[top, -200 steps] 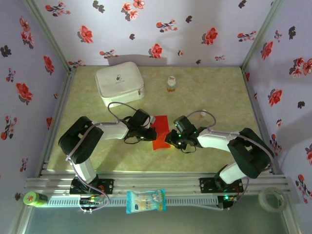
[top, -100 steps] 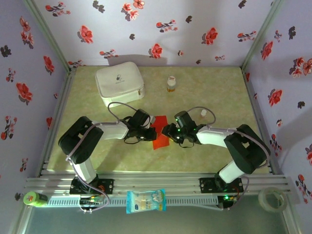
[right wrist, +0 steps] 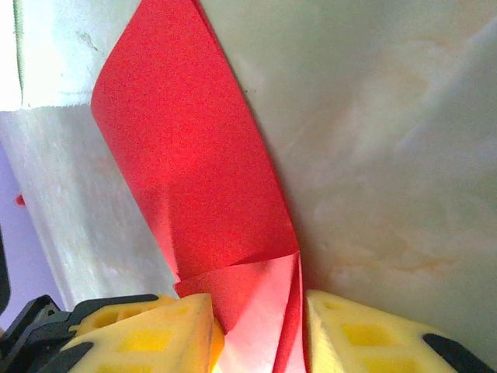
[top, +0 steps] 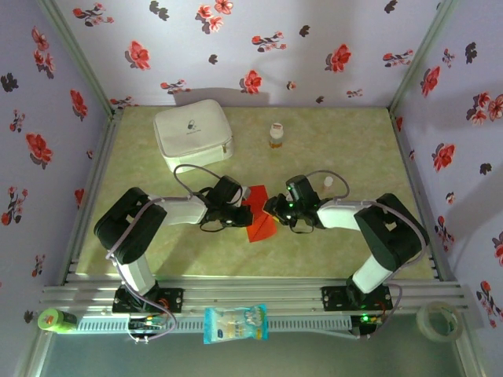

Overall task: Fold a paper plane with a square sheet of paper (pick it up from the middle)
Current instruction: Turn over the paper at the center of the table.

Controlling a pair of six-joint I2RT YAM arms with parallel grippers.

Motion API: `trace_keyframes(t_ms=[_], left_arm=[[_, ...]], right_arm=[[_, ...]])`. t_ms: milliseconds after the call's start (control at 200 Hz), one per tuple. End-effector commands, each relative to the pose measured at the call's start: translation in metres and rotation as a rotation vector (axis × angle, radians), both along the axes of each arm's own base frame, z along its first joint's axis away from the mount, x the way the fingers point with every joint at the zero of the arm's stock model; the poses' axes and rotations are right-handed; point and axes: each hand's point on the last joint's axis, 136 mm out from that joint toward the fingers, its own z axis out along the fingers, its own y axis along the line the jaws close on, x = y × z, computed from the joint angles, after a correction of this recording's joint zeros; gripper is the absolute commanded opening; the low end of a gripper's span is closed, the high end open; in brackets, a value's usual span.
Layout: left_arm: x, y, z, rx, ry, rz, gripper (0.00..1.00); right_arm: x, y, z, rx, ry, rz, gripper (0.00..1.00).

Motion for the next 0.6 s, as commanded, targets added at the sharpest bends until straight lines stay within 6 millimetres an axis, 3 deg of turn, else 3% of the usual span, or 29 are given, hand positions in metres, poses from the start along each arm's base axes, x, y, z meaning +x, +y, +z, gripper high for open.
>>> trace_keyframes(t_ms=[0, 595], left_arm=[[-0.010, 0.010, -0.013, 0.056, 0.047, 0.014, 0.00], [-0.009, 0.007, -0.001, 0.035, 0.040, 0.018, 0.00]], right_arm=[[0.002, 0.002, -0.002, 0.024, -0.015, 0.013, 0.32], [0.008, 0.001, -0.010, 0.058, -0.053, 0.008, 0.21]])
